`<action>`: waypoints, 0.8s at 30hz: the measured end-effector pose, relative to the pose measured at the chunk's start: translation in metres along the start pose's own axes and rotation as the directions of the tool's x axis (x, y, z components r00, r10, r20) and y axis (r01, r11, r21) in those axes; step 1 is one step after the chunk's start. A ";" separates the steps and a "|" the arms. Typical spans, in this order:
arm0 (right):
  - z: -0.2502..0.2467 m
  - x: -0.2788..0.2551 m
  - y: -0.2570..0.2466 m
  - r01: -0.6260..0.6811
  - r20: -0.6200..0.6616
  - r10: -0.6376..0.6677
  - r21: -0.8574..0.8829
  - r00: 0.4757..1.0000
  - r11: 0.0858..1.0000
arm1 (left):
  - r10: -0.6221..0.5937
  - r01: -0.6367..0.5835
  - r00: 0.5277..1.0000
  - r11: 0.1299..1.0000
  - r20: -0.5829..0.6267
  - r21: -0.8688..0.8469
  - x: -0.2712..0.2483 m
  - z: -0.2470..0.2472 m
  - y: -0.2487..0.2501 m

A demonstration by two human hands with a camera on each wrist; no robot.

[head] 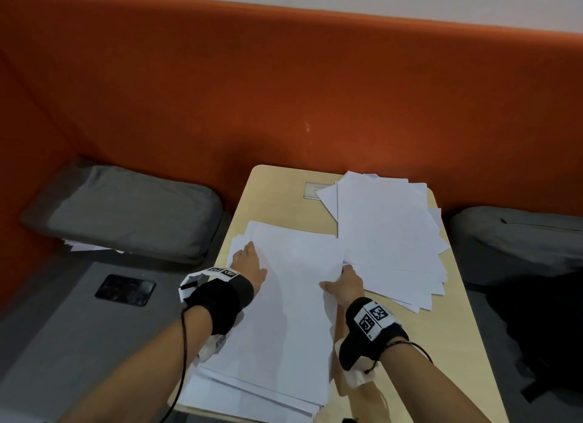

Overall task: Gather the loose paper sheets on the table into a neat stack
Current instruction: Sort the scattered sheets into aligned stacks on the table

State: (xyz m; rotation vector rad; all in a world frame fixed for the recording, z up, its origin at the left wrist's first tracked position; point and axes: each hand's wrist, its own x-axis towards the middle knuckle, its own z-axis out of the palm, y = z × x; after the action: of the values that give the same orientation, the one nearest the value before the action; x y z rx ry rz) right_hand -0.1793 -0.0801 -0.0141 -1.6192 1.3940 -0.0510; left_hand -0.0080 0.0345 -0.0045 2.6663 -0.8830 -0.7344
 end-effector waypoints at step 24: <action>0.002 0.000 0.004 0.024 -0.120 -0.034 -0.082 0.992 0.996 | 0.092 -0.078 0.984 0.992 -0.153 0.094 0.016 -0.007 -0.005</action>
State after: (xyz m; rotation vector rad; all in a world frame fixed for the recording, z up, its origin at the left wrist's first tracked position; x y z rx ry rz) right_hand -0.1811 -0.0783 -0.0172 -1.7274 1.4816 -0.1137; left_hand 0.0091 0.0290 -0.0071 2.6976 -1.0010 -0.4691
